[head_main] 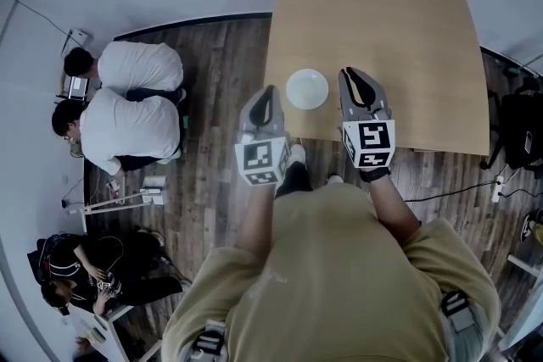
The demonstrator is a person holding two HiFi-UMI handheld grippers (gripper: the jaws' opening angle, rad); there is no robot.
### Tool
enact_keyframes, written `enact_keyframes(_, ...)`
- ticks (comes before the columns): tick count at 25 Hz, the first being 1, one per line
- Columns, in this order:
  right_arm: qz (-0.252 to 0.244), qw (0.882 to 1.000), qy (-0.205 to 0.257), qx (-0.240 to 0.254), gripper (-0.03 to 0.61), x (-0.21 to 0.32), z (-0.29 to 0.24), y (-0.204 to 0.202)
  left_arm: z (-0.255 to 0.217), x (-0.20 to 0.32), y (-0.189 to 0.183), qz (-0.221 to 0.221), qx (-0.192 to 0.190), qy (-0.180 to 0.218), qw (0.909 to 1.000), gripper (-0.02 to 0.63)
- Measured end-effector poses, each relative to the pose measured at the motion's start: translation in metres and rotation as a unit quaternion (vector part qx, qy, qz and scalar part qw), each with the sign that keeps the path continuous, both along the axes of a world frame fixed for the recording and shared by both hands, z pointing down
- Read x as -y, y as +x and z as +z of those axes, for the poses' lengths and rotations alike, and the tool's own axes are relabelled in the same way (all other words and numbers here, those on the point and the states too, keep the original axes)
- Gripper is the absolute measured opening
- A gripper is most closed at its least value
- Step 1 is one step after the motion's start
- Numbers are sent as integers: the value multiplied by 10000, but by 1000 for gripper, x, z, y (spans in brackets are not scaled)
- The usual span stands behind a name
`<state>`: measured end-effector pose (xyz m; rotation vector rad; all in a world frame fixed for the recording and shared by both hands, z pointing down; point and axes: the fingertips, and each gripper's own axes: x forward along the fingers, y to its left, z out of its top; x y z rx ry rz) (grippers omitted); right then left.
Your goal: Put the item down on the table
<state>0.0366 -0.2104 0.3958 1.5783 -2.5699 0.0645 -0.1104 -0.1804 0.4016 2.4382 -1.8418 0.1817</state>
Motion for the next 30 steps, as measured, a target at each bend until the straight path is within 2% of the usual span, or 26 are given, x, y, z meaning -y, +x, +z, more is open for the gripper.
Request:
enact_keyframes(9, 103, 9997, 217, 50, 8, -7, -20, 7, -9, -7, -4, -78, -40, 75, 9999, 3)
enact_keyframes(20, 188, 9994, 266, 150, 6, -9, -24, 12, -16, -8, -13, -188, -54, 122, 9997, 3)
enact_keyframes(30, 325, 9987, 350, 163, 6, -2, -22, 28, -21, 1, -7, -205, -10, 219, 9995, 2)
